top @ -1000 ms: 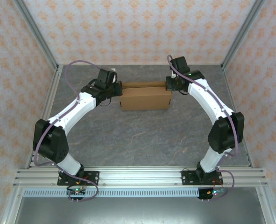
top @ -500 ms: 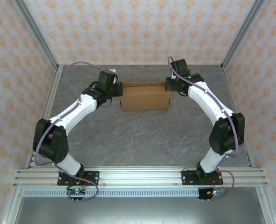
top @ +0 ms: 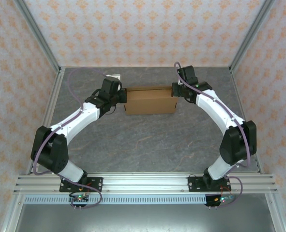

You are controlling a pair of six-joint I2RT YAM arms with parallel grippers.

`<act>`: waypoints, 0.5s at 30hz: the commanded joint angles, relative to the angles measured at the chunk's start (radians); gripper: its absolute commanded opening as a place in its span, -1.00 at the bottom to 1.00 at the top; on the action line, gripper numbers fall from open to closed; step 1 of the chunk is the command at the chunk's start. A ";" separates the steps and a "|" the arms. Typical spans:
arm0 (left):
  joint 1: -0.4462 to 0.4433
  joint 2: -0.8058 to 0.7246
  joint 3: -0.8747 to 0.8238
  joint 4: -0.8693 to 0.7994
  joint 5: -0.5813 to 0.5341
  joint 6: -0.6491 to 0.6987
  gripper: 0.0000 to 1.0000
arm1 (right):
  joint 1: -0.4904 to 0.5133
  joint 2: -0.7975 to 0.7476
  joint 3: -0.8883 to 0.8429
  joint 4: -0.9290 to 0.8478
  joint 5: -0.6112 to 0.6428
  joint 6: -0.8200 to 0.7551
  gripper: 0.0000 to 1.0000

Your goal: Fold the paper box

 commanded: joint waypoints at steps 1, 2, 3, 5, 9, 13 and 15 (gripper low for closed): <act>-0.001 0.028 -0.069 -0.108 -0.055 0.025 -1.00 | 0.007 0.012 -0.062 -0.032 0.015 -0.014 -1.00; -0.001 0.031 -0.074 -0.101 -0.056 0.025 -0.99 | 0.007 0.010 -0.071 -0.021 0.018 -0.014 -1.00; -0.001 0.033 -0.077 -0.097 -0.054 0.023 -0.93 | 0.007 0.010 -0.078 -0.011 0.020 -0.014 -1.00; -0.001 0.037 -0.078 -0.090 -0.043 0.023 -0.82 | 0.007 0.009 -0.097 0.013 0.033 -0.017 -1.00; -0.001 0.031 -0.076 -0.090 -0.028 0.017 -0.72 | 0.007 0.003 -0.130 0.046 0.044 -0.016 -1.00; 0.000 0.009 -0.074 -0.103 -0.015 0.012 -0.55 | 0.007 -0.002 -0.146 0.066 0.049 -0.015 -1.00; 0.001 -0.009 -0.076 -0.112 -0.010 0.010 -0.46 | 0.007 -0.007 -0.146 0.066 0.052 -0.014 -1.00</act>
